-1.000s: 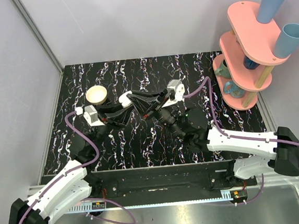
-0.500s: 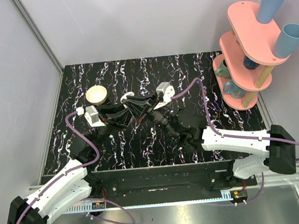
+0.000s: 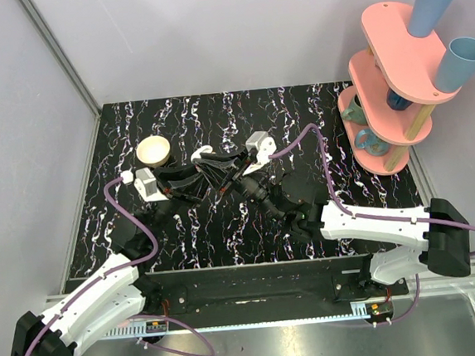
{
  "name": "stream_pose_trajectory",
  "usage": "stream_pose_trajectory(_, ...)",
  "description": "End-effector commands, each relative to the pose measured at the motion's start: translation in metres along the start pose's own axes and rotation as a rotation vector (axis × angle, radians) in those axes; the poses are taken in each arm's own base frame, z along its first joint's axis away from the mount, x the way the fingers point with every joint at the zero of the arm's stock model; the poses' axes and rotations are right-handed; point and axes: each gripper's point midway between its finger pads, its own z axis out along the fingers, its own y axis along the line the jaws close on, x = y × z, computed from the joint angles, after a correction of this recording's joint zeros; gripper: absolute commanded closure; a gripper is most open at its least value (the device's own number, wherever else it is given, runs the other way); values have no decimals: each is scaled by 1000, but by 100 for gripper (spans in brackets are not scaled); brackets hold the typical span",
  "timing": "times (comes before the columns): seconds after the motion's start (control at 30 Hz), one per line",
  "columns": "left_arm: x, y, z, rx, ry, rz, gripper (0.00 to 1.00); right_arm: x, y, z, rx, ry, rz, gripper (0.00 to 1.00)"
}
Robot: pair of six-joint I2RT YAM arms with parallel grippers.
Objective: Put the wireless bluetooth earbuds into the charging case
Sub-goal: Insert the left earbud into the left side groove of the charging case.
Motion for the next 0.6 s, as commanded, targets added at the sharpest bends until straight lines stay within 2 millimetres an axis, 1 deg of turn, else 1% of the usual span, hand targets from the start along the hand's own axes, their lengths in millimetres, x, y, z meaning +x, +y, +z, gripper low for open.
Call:
stream_pose_trajectory(0.0,-45,-11,7,27,-144,41,100,-18,4,1,5,-31,-9,89)
stream_pose_trajectory(0.57,-48,-10,3,14,-164,47,100,-18,-4,-2,39,-23,-51,89)
